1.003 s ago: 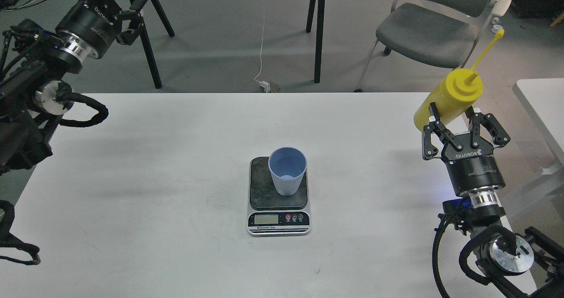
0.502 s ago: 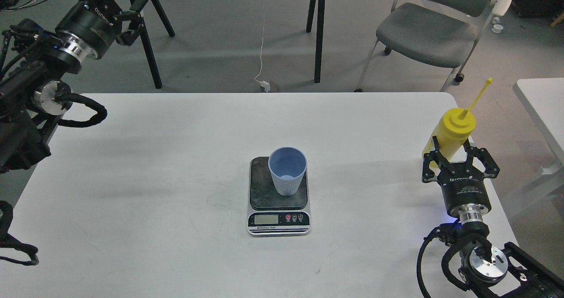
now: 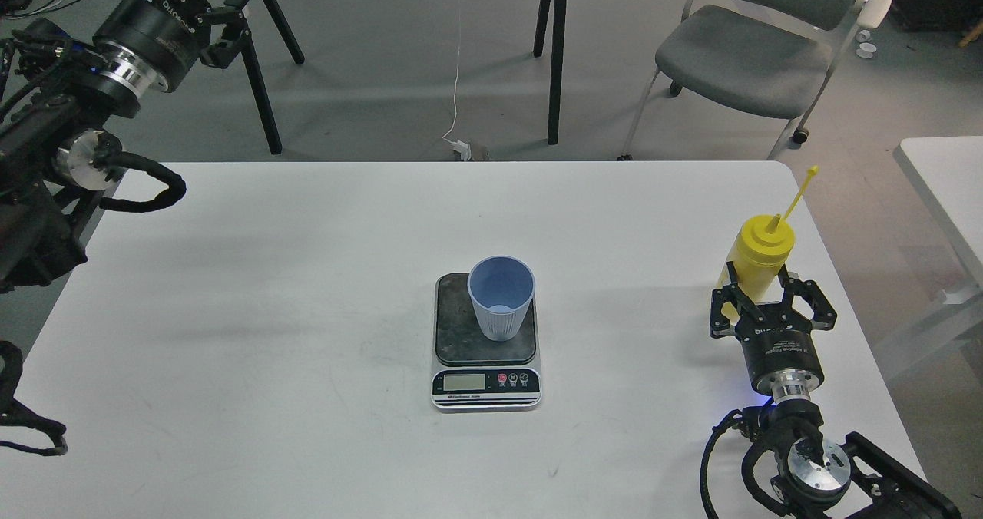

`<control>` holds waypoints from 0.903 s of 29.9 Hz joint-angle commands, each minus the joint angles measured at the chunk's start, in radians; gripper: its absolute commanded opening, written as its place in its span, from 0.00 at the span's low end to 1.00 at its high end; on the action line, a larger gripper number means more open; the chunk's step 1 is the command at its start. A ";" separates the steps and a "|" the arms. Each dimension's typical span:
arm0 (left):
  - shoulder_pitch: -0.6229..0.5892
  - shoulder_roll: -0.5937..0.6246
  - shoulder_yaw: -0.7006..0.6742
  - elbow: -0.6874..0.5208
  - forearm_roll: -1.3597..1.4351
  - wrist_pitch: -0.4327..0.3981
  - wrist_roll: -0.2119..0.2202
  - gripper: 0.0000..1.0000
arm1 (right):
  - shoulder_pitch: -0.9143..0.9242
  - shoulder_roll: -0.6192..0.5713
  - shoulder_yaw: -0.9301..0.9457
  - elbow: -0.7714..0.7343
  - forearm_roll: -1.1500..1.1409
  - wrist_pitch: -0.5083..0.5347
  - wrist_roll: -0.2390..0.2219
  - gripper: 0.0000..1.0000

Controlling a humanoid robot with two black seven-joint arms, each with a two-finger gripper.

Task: Pour seasoning into cup on scale with both arms
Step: 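Lower the bottle onto the table and open the right gripper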

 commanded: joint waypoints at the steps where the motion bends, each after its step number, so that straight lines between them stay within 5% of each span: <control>1: -0.005 -0.003 0.012 0.004 0.000 0.000 0.000 0.94 | -0.002 0.000 0.001 -0.001 -0.005 0.000 0.002 0.64; 27: -0.010 -0.002 0.013 0.004 0.000 0.000 0.000 0.94 | -0.016 -0.008 0.001 0.003 -0.046 0.000 0.002 0.99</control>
